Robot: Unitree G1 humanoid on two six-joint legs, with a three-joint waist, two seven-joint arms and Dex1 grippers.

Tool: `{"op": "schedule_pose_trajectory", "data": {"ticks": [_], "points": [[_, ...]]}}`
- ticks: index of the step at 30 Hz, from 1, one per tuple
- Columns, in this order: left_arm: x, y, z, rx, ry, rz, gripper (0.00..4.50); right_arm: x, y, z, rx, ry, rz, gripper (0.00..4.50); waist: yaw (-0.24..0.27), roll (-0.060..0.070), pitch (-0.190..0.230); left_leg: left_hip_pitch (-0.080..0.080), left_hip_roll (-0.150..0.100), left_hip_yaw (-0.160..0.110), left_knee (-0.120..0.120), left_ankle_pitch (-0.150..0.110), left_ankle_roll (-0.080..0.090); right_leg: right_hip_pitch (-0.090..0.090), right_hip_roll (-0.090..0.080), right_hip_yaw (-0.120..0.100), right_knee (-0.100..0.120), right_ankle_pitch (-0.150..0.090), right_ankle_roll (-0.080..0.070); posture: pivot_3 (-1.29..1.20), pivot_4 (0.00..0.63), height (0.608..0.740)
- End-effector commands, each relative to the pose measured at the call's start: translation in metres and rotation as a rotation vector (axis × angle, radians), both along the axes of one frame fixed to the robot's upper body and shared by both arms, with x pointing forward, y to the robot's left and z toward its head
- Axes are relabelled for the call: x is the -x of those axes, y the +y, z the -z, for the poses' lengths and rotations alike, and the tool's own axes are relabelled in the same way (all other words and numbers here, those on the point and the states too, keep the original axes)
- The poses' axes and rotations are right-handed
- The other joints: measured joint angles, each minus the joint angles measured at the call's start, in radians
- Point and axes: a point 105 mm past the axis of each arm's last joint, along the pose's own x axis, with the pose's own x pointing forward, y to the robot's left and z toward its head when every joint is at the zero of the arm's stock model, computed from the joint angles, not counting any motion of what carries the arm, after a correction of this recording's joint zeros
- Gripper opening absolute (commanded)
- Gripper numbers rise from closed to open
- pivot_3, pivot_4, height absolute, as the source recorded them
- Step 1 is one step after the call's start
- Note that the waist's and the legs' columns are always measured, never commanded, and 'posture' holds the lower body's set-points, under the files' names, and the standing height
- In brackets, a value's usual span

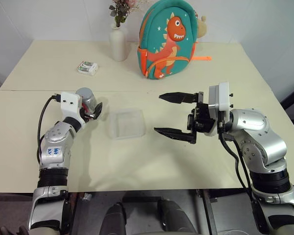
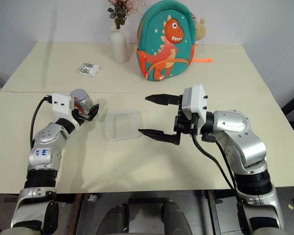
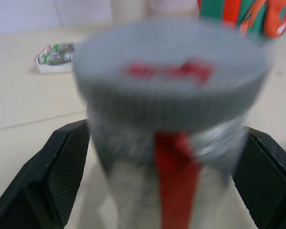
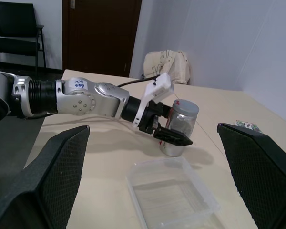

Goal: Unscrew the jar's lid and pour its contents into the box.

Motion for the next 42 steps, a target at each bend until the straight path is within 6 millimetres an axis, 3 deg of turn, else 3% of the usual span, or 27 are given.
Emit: {"op": "schedule_pose_trajectory", "data": {"ticks": [1, 7, 9, 13, 18, 22, 25, 28, 33, 34, 42], "points": [[-0.002, 0.005, -0.016, -0.020, -0.059, -0.018, 3.91, 0.007, -0.002, -0.008, -0.014, -0.035, -0.006, 4.50, 0.000, 0.000, 0.000, 0.000, 0.000, 0.000, 0.000, 0.000, 0.000, 0.000, 0.000, 0.000, 0.000, 0.000, 0.000, 0.00, 0.150, 0.740], [-0.005, -0.002, -0.017, -0.008, -0.067, 0.015, 2.09, 0.007, -0.002, -0.008, -0.015, -0.032, 0.003, 4.50, 0.001, 0.000, 0.000, -0.001, 0.000, 0.000, 0.000, 0.000, 0.000, 0.000, 0.000, 0.000, 0.000, 0.000, 0.000, 0.00, 0.150, 0.740], [-0.005, -0.006, -0.019, 0.003, -0.071, 0.035, 2.06, 0.006, -0.003, -0.009, -0.019, -0.031, 0.009, 4.50, 0.001, 0.000, 0.000, -0.001, 0.000, 0.000, 0.000, 0.000, 0.000, 0.000, 0.000, 0.000, 0.000, 0.000, 0.000, 0.00, 0.150, 0.740], [0.012, -0.022, -0.046, 0.033, -0.174, 0.191, 2.06, 0.003, -0.005, -0.009, -0.025, -0.019, 0.036, 4.50, 0.000, 0.000, 0.000, -0.001, 0.000, 0.000, 0.000, 0.000, 0.000, 0.000, 0.000, 0.000, -0.001, 0.000, 0.000, 0.00, 0.150, 0.740], [0.053, -0.033, -0.072, -0.164, -0.202, 0.461, 2.06, 0.003, -0.004, -0.014, -0.070, 0.028, 0.066, 4.50, -0.007, 0.000, 0.000, -0.002, 0.001, 0.000, -0.002, 0.000, -0.001, -0.002, 0.000, 0.000, -0.001, 0.000, 0.000, 0.00, 0.150, 0.740], [0.083, -0.049, -0.083, -0.227, -0.136, 0.725, 2.06, 0.009, 0.011, -0.018, -0.070, 0.086, 0.070, 4.50, -0.005, 0.000, 0.000, -0.002, 0.001, 0.000, -0.003, 0.000, -0.001, -0.003, 0.000, -0.001, 0.000, -0.002, -0.003, 0.00, 0.150, 0.740], [0.089, -0.070, -0.085, -0.205, -0.117, 0.851, 2.06, 0.007, 0.023, -0.019, -0.066, 0.146, 0.093, 4.50, -0.001, 0.000, 0.000, -0.002, 0.001, 0.000, -0.002, 0.000, -0.001, -0.002, -0.001, -0.001, -0.002, -0.010, -0.018, 0.00, 0.150, 0.740], [0.087, -0.090, -0.079, -0.168, -0.079, 0.923, 2.06, -0.005, 0.034, -0.018, -0.048, 0.198, 0.162, 4.50, -0.002, 0.000, 0.000, -0.002, 0.000, 0.000, 0.000, 0.000, 0.000, -0.001, -0.002, 0.000, -0.004, -0.009, -0.018, 0.00, 0.150, 0.740], [0.083, -0.114, -0.073, -0.102, -0.046, 0.994, 2.06, -0.007, 0.051, -0.022, -0.037, 0.218, 0.167, 4.50, -0.004, 0.000, 0.000, -0.004, 0.001, 0.000, -0.001, 0.000, 0.001, -0.002, -0.001, -0.001, -0.004, -0.005, -0.011, 0.00, 0.150, 0.740], [0.084, -0.118, -0.072, -0.093, -0.031, 1.011, 2.06, -0.008, 0.054, -0.022, -0.035, 0.221, 0.175, 4.50, -0.005, 0.000, 0.000, -0.004, 0.001, 0.000, -0.002, 0.000, 0.001, -0.003, 0.000, -0.001, -0.004, -0.001, -0.003, 0.00, 0.150, 0.740], [0.085, -0.131, -0.066, -0.081, 0.024, 1.066, 2.06, -0.028, 0.061, -0.018, -0.021, 0.224, 0.278, 4.50, -0.004, 0.000, 0.000, -0.005, 0.001, 0.000, -0.003, -0.001, 0.001, -0.005, 0.001, -0.001, -0.004, -0.001, -0.003, 0.00, 0.150, 0.740]]}}
